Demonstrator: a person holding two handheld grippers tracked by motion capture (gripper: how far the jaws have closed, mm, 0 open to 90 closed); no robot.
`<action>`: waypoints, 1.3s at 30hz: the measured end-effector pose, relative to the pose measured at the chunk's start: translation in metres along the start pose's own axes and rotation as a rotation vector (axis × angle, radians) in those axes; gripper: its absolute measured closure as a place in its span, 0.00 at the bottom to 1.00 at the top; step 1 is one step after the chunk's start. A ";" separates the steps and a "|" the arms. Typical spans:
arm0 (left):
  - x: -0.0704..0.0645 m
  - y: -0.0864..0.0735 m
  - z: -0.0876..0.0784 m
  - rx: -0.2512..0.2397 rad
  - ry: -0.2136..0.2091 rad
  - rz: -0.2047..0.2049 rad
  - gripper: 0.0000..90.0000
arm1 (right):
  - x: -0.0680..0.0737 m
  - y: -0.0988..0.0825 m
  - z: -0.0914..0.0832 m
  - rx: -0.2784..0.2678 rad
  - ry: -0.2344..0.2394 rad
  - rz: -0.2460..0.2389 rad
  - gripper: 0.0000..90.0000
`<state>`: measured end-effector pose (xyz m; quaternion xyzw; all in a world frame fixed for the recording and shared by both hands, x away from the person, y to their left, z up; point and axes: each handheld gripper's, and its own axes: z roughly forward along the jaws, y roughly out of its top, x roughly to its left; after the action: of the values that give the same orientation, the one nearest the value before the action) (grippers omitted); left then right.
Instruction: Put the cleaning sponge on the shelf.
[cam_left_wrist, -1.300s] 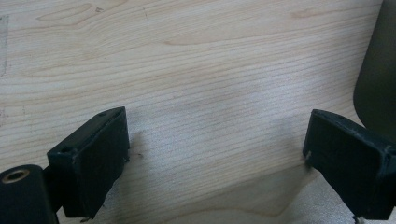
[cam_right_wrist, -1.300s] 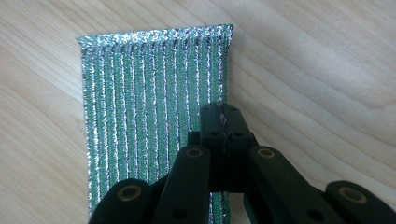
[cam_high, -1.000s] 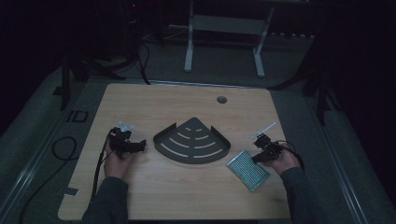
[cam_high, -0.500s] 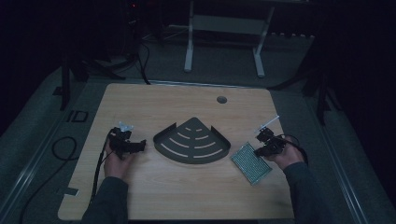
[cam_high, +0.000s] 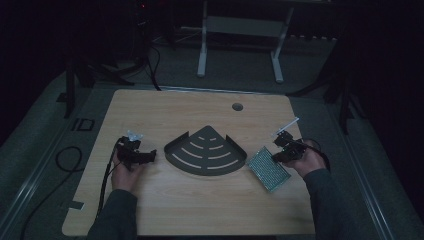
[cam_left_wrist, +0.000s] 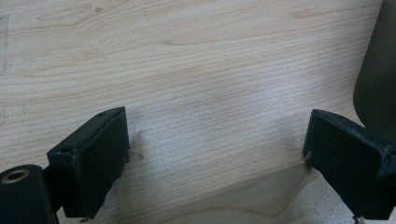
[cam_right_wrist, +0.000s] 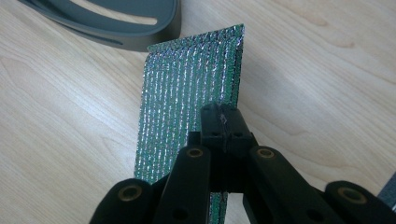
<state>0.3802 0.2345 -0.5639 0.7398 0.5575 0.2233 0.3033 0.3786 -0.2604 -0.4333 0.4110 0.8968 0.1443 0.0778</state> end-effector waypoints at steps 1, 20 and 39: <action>0.000 0.000 0.000 0.000 0.000 0.000 0.09 | 0.000 0.001 -0.002 -0.003 -0.001 0.000 1.00; 0.000 0.000 0.000 -0.001 0.000 -0.001 0.08 | 0.004 0.017 -0.023 -0.040 -0.015 -0.018 1.00; 0.000 0.000 0.000 -0.001 0.000 -0.001 0.08 | 0.016 0.044 -0.031 -0.077 -0.018 -0.054 1.00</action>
<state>0.3803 0.2345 -0.5639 0.7393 0.5577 0.2237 0.3039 0.3918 -0.2268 -0.3902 0.3845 0.9006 0.1728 0.1056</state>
